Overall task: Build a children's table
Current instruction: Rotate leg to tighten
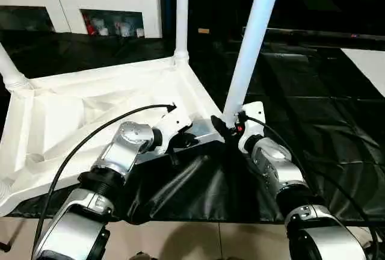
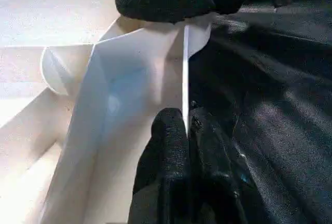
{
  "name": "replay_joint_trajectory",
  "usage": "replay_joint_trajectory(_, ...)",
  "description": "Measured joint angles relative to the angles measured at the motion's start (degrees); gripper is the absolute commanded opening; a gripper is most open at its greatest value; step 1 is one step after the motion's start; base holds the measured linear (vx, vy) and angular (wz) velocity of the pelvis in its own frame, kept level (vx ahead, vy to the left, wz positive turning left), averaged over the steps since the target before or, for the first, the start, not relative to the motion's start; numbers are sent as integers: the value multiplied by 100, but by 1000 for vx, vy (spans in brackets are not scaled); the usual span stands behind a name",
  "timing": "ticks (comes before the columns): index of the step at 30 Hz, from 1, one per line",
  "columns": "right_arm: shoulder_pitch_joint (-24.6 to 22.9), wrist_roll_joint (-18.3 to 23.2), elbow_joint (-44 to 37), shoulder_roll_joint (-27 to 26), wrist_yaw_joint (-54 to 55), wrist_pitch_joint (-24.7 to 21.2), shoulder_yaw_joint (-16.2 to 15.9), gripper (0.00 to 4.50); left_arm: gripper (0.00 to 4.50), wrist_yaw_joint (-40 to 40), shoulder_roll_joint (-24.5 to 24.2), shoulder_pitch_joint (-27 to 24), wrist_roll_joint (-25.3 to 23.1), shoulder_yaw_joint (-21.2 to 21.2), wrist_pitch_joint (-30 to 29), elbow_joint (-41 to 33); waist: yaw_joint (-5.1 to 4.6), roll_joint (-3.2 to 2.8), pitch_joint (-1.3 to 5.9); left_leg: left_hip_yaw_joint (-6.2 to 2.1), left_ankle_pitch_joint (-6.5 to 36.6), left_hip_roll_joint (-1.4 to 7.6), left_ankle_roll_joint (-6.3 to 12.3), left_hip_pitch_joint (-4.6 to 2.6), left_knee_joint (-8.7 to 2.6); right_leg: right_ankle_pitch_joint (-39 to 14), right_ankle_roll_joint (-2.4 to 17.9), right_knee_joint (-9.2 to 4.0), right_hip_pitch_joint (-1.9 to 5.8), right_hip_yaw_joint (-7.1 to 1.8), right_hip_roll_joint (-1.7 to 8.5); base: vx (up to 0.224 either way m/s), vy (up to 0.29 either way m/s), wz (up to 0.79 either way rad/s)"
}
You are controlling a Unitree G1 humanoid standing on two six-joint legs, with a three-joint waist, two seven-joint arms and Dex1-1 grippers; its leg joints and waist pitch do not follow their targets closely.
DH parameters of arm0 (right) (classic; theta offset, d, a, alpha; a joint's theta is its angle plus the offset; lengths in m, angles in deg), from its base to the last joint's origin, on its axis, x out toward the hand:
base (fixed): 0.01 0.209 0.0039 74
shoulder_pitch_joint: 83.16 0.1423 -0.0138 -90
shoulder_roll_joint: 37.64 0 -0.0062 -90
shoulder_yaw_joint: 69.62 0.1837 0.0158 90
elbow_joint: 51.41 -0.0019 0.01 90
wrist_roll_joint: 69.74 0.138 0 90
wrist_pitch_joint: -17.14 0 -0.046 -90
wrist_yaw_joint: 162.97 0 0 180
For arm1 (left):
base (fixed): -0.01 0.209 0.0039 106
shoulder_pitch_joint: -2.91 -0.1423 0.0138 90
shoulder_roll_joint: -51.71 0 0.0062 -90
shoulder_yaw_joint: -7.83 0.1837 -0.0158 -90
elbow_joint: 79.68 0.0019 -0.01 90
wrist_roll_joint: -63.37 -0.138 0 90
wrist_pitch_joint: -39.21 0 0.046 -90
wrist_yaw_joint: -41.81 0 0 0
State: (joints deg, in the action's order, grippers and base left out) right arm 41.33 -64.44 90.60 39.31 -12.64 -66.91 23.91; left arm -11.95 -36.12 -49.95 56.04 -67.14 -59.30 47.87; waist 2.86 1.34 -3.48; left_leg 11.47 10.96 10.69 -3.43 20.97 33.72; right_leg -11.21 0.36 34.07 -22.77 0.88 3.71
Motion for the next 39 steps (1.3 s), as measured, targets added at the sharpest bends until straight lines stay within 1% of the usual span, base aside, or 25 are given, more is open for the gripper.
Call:
replay_joint_trajectory(4, -31, -35, -41, 230, -722, 54, -200, 393, 0, -298, -182, -1, 9, 45, 193, -18, -12, 5, 1, -2, -18, 10, 29, -5, -9, 40, 4, 12, -8, 11, -4, 0, 0, 0)
replay_joint_trajectory(7, -131, 18, -248, 535, -1690, 41, -376, 393, 0, -790, -438, -63, 161, 39, 361, -91, -11, 9, 1, -2, -19, 22, 27, -1, -17, 63, -11, 24, -20, 16, -12, 0, 0, 0)
replay_joint_trajectory(8, -140, 48, -279, 605, -1937, 23, -409, 393, 0, -904, -509, -81, 198, 44, 474, -89, -10, 20, 3, -2, -19, 23, 26, 1, -17, 81, 7, 36, -27, 16, -13, 0, 0, 0)
replay_joint_trajectory(10, -173, 126, -432, 756, -2514, -106, -506, 393, 0, -1207, -659, -113, 225, 58, 787, -75, 21, 34, 5, -3, -20, 39, 25, 5, -19, 77, -3, 48, -33, 18, -26, 27, -12, 1)
replay_joint_trajectory(12, -167, 143, -493, 802, -2862, -168, -579, 393, 0, -1439, -729, -117, 271, 59, 894, -73, 67, 37, 8, -1, -22, 50, 23, 7, -17, 57, -16, 61, -37, 26, -31, 54, -20, 1)
replay_joint_trajectory(14, -165, 150, -585, 880, -3299, -212, -720, 393, 0, -1761, -802, -127, 362, 62, 893, -100, 109, 37, 8, 5, -24, 54, 25, 7, -2, 16, 1, 91, -40, 27, -28, 0, 0, 0)
replay_joint_trajectory(18, -162, 194, -707, 1079, -4117, -341, -974, 393, 0, -2304, -983, -168, 563, 58, 745, -179, 126, 45, 9, 11, -36, 54, 52, 11, -7, 3, 13, 90, -47, 27, -28, 0, 0, 0)
replay_joint_trajectory(20, -162, 192, -749, 1147, -4436, -412, -1088, 369, 0, -2515, -1049, -204, 620, 62, 686, -223, 136, 50, 6, 11, -35, 57, 49, 9, -6, 2, 13, 93, -47, 28, -28, 0, 0, 0)
replay_joint_trajectory(22, -165, 182, -805, 1207, -4622, -467, -1170, 359, 0, -2668, -1082, -236, 645, 76, 680, -244, 144, 52, 5, 10, -21, 57, 22, 6, -5, 3, 13, 97, -46, 28, -28, 0, 0, 0)
replay_joint_trajectory(23, -168, 178, -829, 1227, -4691, -479, -1209, 338, 0, -2730, -1098, -239, 648, 99, 683, -243, 146, 54, 5, 10, -21, 57, 20, 5, -4, 3, 13, 99, -46, 28, -27, 0, 0, 0)
replay_joint_trajectory(24, -179, 175, -869, 1248, -4749, -482, -1254, 338, 0, -2787, -1119, -243, 658, 113, 694, -242, 148, 58, 5, 10, -21, 57, 20, 4, -4, 3, 13, 101, -45, 27, -27, 0, 0, 0)
replay_joint_trajectory(25, -187, 171, -893, 1258, -4795, -482, -1285, 324, 0, -2844, -1137, -248, 661, 117, 712, -240, 147, 65, 6, 10, -22, 57, 19, 3, -4, 3, 13, 103, -45, 27, -27, 0, 0, 0)
replay_joint_trajectory(29, -271, 172, -1018, 1247, -4824, -557, -1292, 309, 0, -2933, -1181, -249, 675, 117, 734, -237, 156, 85, 18, 10, -23, 58, 17, 3, -4, 3, 13, 107, -43, 27, -27, 0, 0, 0)
replay_joint_trajectory(30, -308, 173, -1079, 1242, -4823, -577, -1294, 289, 0, -2963, -1194, -251, 685, 119, 731, -237, 158, 88, 20, 10, -23, 58, 16, 2, -4, 3, 12, 107, -43, 27, -27, 0, 0, 0)
replay_joint_trajectory(33, -364, 181, -1160, 1223, -4772, -614, -1290, 284, 0, -2940, -1207, -260, 696, 117, 731, -237, 158, 88, 22, 10, -23, 58, 16, 1, -3, 3, 13, 107, -41, 27, -27, 0, 0, 0)
replay_joint_trajectory(34, -417, 182, -1218, 1203, -4672, -645, -1265, 281, 0, -2888, -1201, -268, 688, 113, 735, -233, 159, 86, 24, 10, -23, 58, 15, -5, -4, 3, 13, 107, -37, 27, -28, 0, 0, 0)
replay_joint_trajectory(36, -516, 184, -1239, 1088, -4263, -642, -1111, 280, 0, -2646, -1150, -266, 613, 75, 729, -209, 154, 85, 32, 10, -23, 58, 14, -18, -5, 4, 13, 109, -27, 26, -28, 0, 0, 0)
replay_joint_trajectory(38, -529, 125, -1115, 909, -3530, -507, -964, 278, 0, -2220, -1035, -260, 527, -15, 690, -103, 118, 76, 37, 10, -22, 55, 13, -45, -13, 4, 13, 105, -6, 21, -27, 0, 0, 0)
replay_joint_trajectory(39, -515, 93, -1020, 769, -3075, -438, -854, 278, 0, -1958, -949, -250, 470, -63, 639, -44, 81, 78, 36, 8, -22, 53, 11, -55, -11, -6, -4, 105, 2, 21, -27, 0, 0, 0)
